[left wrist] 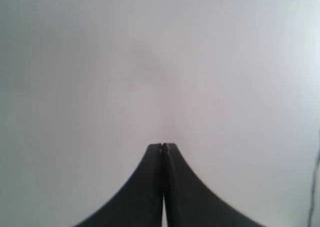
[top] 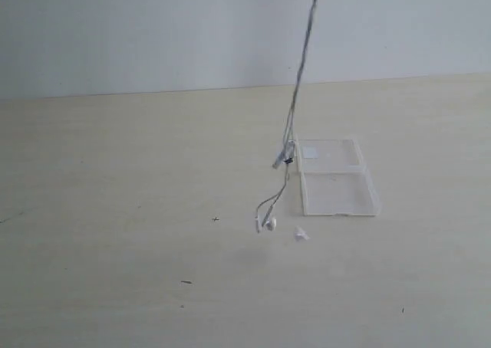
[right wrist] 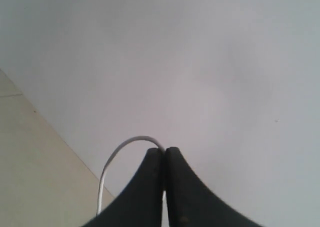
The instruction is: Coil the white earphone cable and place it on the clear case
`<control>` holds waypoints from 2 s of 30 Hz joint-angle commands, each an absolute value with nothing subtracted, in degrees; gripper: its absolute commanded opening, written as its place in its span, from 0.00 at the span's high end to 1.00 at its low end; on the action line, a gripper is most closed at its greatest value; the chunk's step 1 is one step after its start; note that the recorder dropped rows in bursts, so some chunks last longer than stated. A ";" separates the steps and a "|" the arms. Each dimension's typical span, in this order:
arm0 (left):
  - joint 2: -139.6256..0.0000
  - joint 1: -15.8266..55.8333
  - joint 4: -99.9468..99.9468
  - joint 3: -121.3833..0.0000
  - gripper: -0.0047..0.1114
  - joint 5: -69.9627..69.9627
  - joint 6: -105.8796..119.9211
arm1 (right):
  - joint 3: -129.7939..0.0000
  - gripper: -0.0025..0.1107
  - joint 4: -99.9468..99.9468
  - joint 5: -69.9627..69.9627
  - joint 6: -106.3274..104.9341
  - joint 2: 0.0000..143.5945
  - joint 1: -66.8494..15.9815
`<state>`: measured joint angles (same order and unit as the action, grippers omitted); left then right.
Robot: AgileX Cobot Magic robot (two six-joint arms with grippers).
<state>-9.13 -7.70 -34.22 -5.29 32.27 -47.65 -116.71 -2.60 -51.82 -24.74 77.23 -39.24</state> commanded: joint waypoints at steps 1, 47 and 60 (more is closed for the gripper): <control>-22.09 -7.42 -52.02 -13.73 0.96 38.25 -57.87 | -117.07 0.98 -0.38 -49.02 -22.31 77.45 -39.22; -93.21 25.41 -63.15 -51.25 0.46 45.40 -61.61 | -117.07 0.98 1.65 -54.32 -19.28 80.30 -39.22; -93.61 25.41 -60.52 -51.25 0.47 40.86 -61.50 | -117.07 0.98 1.59 -54.32 -18.87 80.17 -39.22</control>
